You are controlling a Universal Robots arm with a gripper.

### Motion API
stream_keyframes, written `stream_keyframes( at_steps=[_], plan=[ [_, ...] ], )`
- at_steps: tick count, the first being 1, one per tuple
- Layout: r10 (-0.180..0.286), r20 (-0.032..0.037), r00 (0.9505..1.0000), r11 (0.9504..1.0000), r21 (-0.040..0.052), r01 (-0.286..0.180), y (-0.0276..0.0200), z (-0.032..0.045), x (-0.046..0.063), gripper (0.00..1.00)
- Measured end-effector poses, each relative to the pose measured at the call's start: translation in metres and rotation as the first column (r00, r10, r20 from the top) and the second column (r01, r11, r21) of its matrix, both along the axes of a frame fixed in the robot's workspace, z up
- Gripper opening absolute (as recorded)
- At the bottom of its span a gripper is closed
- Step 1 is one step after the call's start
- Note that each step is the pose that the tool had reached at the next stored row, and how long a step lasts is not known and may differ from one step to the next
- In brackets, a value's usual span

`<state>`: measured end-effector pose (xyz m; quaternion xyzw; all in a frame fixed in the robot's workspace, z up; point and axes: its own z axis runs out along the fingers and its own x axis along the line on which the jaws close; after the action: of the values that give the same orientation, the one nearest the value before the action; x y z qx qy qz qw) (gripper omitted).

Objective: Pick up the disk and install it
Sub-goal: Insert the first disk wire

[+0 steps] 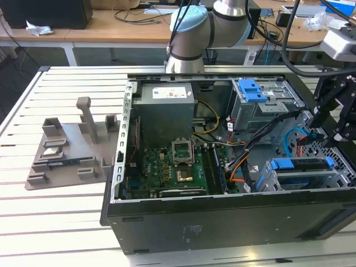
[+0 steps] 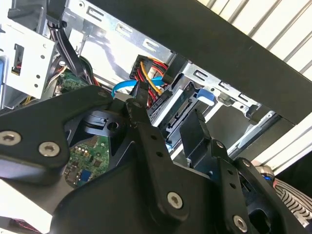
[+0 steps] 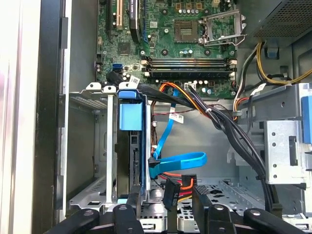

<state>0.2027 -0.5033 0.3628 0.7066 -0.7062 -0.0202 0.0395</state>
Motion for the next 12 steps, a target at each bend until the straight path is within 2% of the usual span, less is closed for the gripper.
stream_keyframes(
  at_steps=[1, 2, 3, 4, 5, 6, 7, 8, 12],
  plan=[
    [0.000, 0.0000, 1.0000, 1.0000, 0.0001, 0.000, 0.0000, -0.0001, 0.0000, 0.53],
    [0.000, 0.0000, 1.0000, 1.0000, 0.0001, 0.000, 0.0000, -0.0002, 0.0000, 0.46],
    [0.000, 0.0000, 1.0000, 1.0000, 0.0002, 0.000, 0.0000, -0.0003, 0.0000, 0.46],
    [0.000, 0.0000, 1.0000, 1.0000, 0.0002, 0.000, 0.0000, -0.0003, 0.0000, 0.40],
    [0.000, 0.0000, 1.0000, 1.0000, 0.0001, 0.000, 0.0000, -0.0003, 0.0000, 0.28],
    [0.000, 0.0000, 1.0000, 1.0000, 0.0001, 0.000, 0.0000, -0.0004, 0.0000, 0.22],
    [0.000, 0.0000, 1.0000, 1.0000, 0.0001, 0.000, 0.0000, -0.0004, 0.0000, 0.22],
    [0.000, -0.0001, 1.0000, 1.0000, 0.0001, 0.000, 0.0000, -0.0004, 0.0000, 0.16],
    [0.000, 0.0000, 1.0000, 1.0000, 0.0001, 0.000, 0.0000, -0.0007, 0.0000, 0.16]
  ],
)
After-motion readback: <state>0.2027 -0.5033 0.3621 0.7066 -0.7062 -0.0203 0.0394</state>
